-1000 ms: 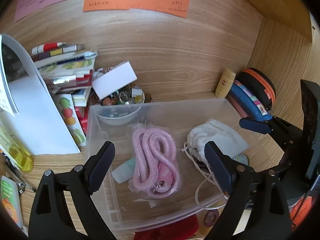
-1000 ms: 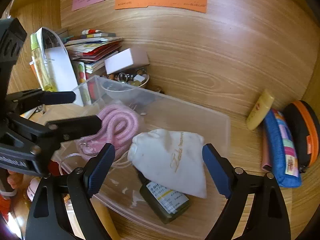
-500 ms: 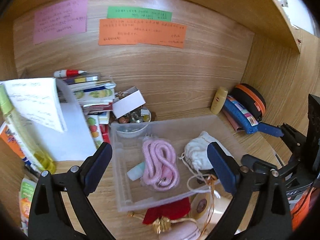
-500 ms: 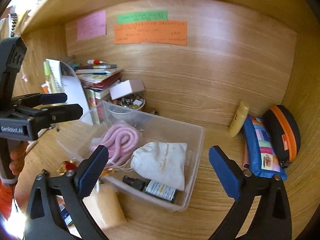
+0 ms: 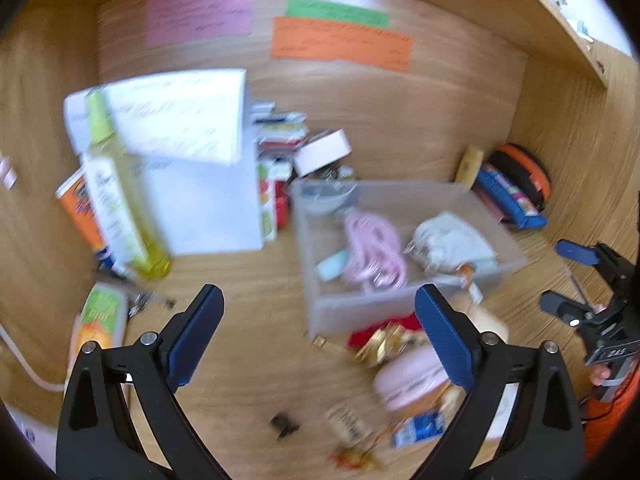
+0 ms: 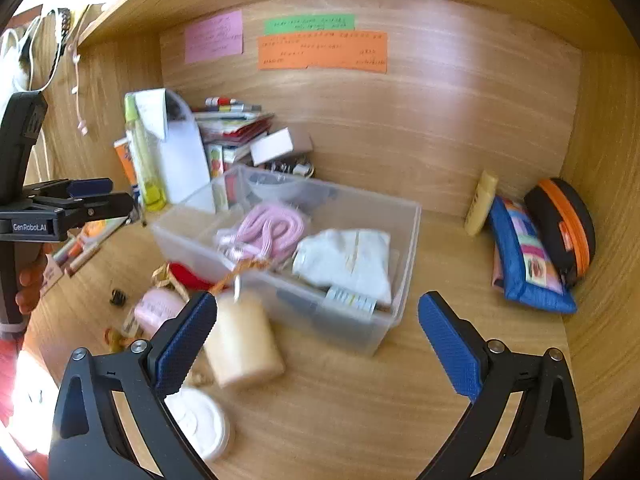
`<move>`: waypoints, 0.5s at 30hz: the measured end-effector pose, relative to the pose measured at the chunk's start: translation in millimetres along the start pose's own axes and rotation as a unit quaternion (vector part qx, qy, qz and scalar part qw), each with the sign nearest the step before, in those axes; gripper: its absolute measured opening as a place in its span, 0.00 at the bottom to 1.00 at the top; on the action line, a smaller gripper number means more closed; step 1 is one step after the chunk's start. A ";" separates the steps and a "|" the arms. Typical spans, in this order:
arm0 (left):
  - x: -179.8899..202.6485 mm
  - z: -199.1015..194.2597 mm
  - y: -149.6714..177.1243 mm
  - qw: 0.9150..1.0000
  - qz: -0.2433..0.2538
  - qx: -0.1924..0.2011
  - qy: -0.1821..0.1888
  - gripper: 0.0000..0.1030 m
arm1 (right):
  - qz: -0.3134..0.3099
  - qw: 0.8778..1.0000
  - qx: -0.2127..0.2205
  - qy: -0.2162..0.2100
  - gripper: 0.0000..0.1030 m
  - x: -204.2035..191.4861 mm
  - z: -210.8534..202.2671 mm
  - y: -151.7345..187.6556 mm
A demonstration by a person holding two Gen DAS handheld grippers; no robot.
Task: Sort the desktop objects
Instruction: 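Move the right tool to the white round jar and grasp it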
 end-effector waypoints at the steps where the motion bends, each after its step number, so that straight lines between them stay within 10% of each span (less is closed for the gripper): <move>1: -4.7 -0.9 7.8 1.000 -0.004 -0.007 -0.005 0.94 | 0.001 1.000 -0.001 -0.001 0.98 -1.9 -1.5 4.4; 15: -41.1 5.3 87.8 0.994 -0.064 -0.085 -0.015 0.94 | 0.036 0.996 -0.061 -0.056 0.98 -37.7 -4.8 74.7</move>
Point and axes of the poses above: each gripper's, at about its wrist camera, not at the fingertips, and z roughly the way its jaws point, x to its right, y to its underside, the point moved 5 cm from there along z, roughly the way its jaws point, and after that the axes turned 6 degrees about -y, right-handed, at the moved point
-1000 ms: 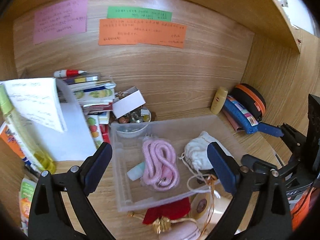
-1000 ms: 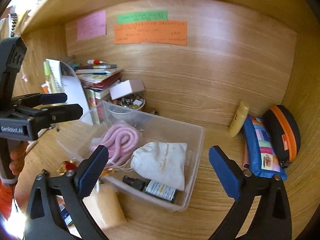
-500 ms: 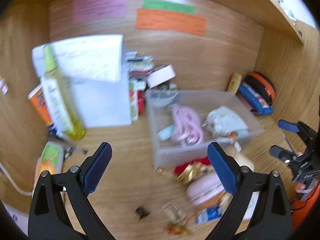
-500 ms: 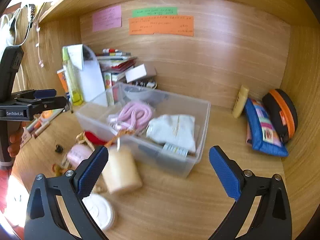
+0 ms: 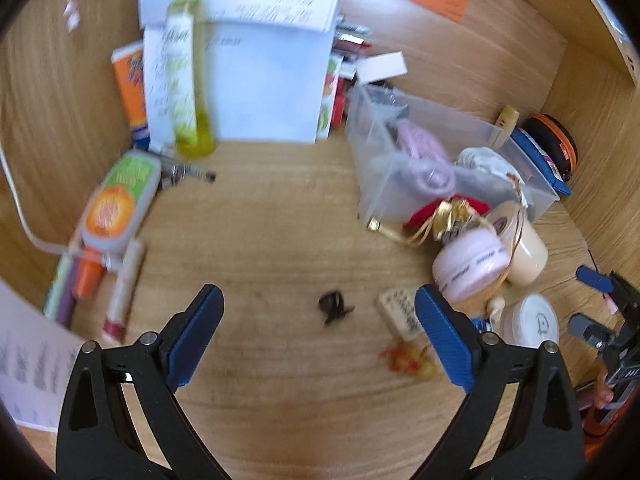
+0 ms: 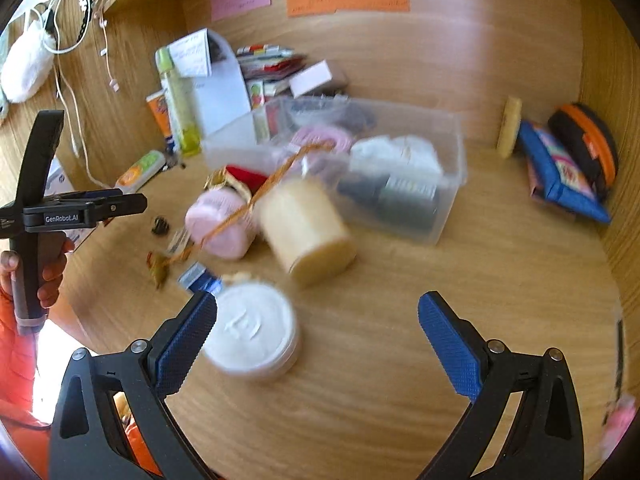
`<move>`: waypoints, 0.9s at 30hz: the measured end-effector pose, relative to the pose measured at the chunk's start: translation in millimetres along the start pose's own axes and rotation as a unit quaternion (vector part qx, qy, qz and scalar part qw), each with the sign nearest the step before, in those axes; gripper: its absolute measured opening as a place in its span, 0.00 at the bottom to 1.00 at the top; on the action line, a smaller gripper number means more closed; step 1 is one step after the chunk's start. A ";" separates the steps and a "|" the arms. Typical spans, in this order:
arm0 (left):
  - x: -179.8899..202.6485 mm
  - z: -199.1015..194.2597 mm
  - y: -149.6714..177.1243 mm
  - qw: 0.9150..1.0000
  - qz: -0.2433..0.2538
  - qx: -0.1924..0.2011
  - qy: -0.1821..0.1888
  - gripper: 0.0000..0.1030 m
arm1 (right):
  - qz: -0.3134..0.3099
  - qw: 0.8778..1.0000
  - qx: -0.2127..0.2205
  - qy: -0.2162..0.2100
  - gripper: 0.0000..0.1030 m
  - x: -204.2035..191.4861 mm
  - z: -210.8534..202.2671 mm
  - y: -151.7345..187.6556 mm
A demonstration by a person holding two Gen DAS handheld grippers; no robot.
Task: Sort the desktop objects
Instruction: 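Move the right tool to the white round jar and grasp it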
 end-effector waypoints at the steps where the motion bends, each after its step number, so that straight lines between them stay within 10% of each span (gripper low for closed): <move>1: -1.2 1.3 3.2 1.000 -0.003 -0.004 0.001 0.94 | 0.002 1.000 -0.005 -0.002 0.98 -1.5 1.8 2.9; 14: -1.5 25.0 18.3 0.999 0.022 -0.018 -0.034 0.94 | -0.021 0.999 -0.044 -0.014 0.98 -28.8 32.1 23.9; 27: 14.8 29.9 11.0 0.997 0.070 -0.005 -0.041 0.45 | -0.024 0.999 -0.043 -0.017 0.77 -27.3 38.5 28.5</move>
Point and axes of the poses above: each gripper's, at about its wrist camera, not at the fingertips, and z roughly the way its jaws point, x to its right, y to its underside, the point moved 5 cm from there along z, roughly the way its jaws point, and after that the axes turned 6 degrees about -y, right-handed, at the moved point
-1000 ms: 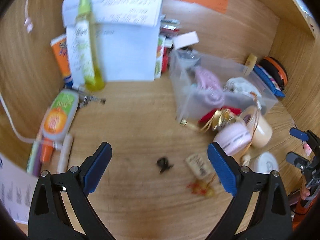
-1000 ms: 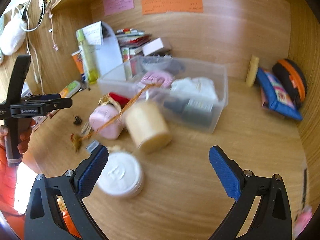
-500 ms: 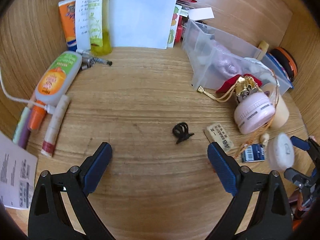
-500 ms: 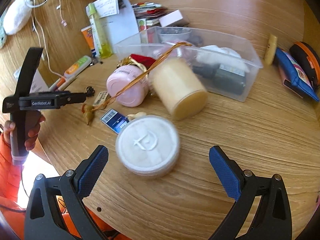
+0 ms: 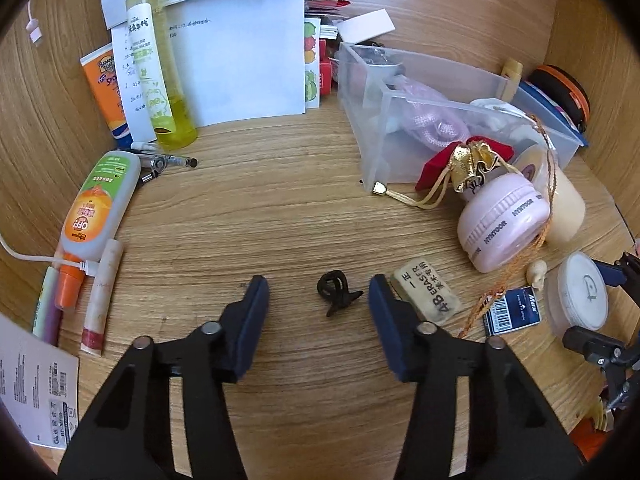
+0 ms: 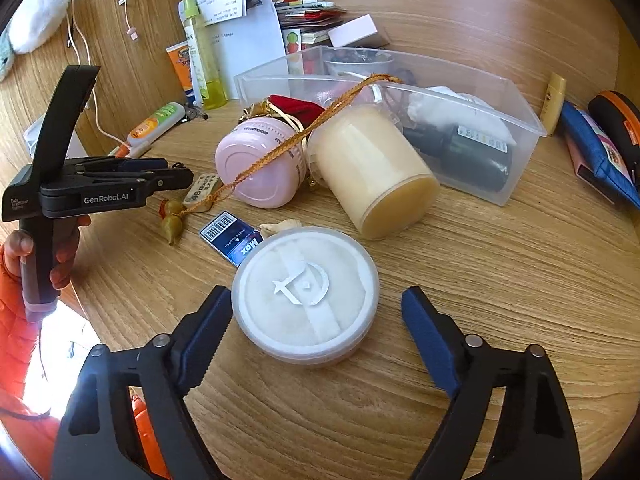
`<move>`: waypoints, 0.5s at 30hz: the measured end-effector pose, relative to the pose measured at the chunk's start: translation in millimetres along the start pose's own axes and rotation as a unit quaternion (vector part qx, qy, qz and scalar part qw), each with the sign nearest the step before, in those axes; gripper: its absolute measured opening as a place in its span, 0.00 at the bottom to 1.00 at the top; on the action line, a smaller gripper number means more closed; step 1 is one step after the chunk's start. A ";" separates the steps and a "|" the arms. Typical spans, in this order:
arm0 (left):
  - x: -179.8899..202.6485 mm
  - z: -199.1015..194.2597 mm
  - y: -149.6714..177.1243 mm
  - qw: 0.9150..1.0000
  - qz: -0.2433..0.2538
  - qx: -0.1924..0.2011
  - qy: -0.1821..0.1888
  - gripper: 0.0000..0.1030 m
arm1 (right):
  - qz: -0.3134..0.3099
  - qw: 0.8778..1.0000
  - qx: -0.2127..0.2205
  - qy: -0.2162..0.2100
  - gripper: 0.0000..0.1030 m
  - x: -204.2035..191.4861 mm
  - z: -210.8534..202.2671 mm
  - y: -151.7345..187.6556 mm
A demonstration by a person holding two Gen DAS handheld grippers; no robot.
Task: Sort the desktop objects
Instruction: 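Move the right tool to the white round jar and grasp it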
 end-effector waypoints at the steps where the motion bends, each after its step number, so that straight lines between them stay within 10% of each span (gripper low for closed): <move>1: 0.2 0.4 0.3 1.000 -0.001 -0.001 -0.002 0.43 | -0.001 1.000 -0.001 -0.001 0.74 0.1 0.9 0.0; 15: 7.9 2.7 -3.1 1.000 0.006 0.008 -0.012 0.22 | -0.005 1.000 0.006 -0.006 0.61 -6.3 2.5 -1.3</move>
Point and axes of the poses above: each gripper's, at about its wrist camera, not at the fingertips, and z roughly the way its jaws point, x to its right, y to its underside, the point moved 5 cm from there along z, roughly the way its jaws point, and after that the axes turned 6 degrees about -y, right-handed, at the moved point
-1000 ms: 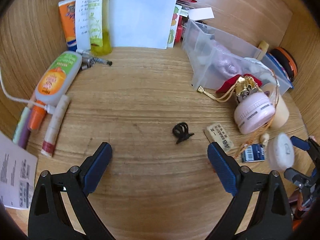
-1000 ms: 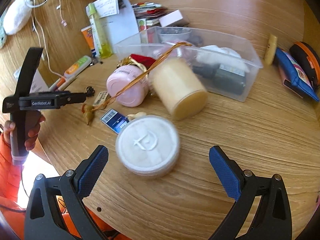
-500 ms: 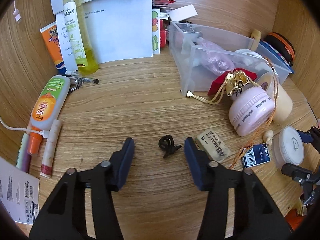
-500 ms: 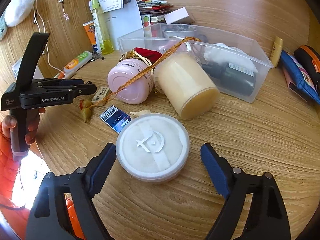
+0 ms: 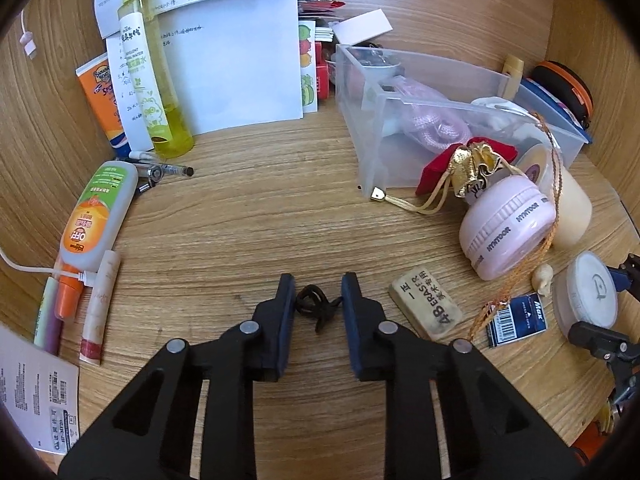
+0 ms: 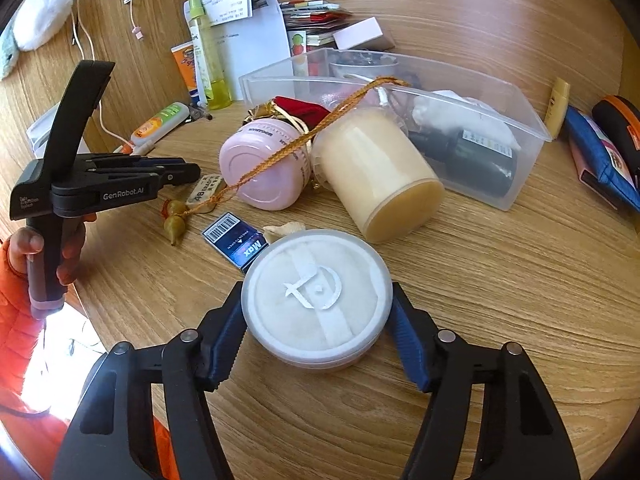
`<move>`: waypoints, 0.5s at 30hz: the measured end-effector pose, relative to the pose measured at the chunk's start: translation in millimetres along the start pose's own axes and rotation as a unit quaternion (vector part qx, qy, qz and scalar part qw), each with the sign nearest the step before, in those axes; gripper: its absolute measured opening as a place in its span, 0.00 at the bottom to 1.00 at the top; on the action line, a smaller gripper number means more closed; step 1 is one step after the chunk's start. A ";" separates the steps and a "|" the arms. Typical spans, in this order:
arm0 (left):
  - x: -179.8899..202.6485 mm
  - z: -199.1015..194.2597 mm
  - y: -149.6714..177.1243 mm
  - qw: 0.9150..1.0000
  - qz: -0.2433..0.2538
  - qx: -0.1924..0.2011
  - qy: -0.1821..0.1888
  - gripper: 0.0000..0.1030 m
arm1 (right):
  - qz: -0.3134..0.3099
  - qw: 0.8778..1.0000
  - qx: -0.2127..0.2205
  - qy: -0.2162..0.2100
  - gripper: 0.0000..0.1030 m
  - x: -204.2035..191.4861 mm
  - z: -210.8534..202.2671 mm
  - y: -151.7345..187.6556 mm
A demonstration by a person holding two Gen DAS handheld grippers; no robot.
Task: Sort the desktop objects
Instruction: 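Move the right tool to the white round jar and grasp it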
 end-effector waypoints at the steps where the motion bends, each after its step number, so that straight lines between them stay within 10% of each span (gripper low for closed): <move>1: -0.2 -0.2 0.3 1.000 -0.002 0.000 -0.001 0.22 | 0.002 1.000 0.002 -0.001 0.61 1.4 -0.7 0.0; 15: -9.9 -24.2 -7.7 0.998 -0.036 0.039 -0.013 0.22 | 0.021 0.999 0.037 0.018 0.61 30.0 -26.7 -18.1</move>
Point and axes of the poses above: each gripper's, at about its wrist camera, not at the fingertips, and z roughly the way its jaws point, x to its right, y to its underside, the point moved 5 cm from there along z, roughly the way its jaws point, and after that the axes turned 6 degrees about -y, right-handed, at the moved point
